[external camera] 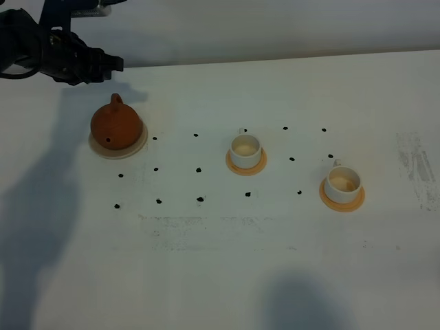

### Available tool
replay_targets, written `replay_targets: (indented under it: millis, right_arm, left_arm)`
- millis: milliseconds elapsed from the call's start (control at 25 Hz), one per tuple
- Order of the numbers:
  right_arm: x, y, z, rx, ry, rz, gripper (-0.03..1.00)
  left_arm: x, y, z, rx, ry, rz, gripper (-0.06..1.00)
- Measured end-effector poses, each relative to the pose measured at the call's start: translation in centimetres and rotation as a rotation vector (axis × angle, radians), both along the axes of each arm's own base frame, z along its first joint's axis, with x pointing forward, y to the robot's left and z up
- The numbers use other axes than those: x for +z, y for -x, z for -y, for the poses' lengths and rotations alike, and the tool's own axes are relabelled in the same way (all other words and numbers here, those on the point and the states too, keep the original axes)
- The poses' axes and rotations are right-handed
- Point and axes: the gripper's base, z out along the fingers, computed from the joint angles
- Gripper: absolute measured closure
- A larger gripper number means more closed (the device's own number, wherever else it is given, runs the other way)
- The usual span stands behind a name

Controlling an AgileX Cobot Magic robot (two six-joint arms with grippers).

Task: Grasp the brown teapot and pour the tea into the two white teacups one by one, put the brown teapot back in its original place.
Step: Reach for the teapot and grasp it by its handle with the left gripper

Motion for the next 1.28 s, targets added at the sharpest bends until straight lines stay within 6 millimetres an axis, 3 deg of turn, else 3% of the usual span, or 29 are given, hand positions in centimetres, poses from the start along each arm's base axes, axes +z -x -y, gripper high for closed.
replay_targets:
  millis: [1080, 1280]
  right_arm:
    - [0.0, 0.0, 0.0, -0.038, 0.0, 0.0, 0.45]
    - [0.0, 0.0, 0.0, -0.038, 0.0, 0.0, 0.45]
  left_arm:
    - [-0.4, 0.2, 0.8, 0.002, 0.027, -0.038, 0.52]
    - [-2.2, -0.3, 0.8, 0.039, 0.056, -0.064, 0.52]
